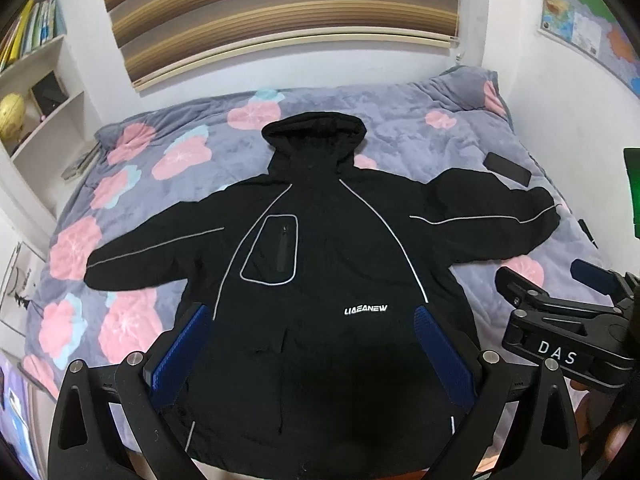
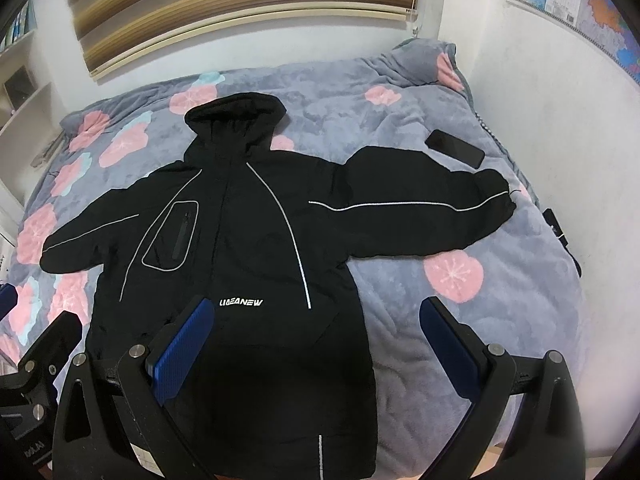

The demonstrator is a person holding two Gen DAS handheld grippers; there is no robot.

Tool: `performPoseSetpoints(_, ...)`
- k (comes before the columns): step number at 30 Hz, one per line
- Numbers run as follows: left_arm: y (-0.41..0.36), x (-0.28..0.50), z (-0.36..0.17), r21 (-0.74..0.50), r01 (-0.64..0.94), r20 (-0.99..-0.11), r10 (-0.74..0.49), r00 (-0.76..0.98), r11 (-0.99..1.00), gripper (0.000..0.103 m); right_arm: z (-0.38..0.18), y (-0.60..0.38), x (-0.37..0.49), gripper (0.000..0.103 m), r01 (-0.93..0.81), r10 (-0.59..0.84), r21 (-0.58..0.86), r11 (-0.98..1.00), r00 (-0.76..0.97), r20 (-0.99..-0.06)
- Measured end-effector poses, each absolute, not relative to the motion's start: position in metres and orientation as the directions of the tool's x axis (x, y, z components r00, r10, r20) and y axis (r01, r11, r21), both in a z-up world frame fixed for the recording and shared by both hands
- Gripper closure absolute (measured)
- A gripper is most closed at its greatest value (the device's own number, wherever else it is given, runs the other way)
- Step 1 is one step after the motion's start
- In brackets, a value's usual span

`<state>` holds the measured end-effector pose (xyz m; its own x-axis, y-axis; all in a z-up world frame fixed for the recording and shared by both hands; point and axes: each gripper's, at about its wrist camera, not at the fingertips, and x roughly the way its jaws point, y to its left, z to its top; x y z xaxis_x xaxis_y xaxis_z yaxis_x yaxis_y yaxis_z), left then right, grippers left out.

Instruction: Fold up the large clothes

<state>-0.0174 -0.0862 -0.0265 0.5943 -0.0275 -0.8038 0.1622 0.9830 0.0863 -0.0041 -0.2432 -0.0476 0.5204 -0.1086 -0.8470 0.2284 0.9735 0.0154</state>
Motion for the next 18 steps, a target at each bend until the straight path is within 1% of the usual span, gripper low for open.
performPoseSetpoints(18, -0.088, -0.006, -0.037, 0.079, 0.177, -0.821, -0.036, 0.569, 0.981, 0.002, -0.052, -0.245, -0.001, 0.000, 0.230, -0.104, 0.018, 0.973, 0.510, -0.854)
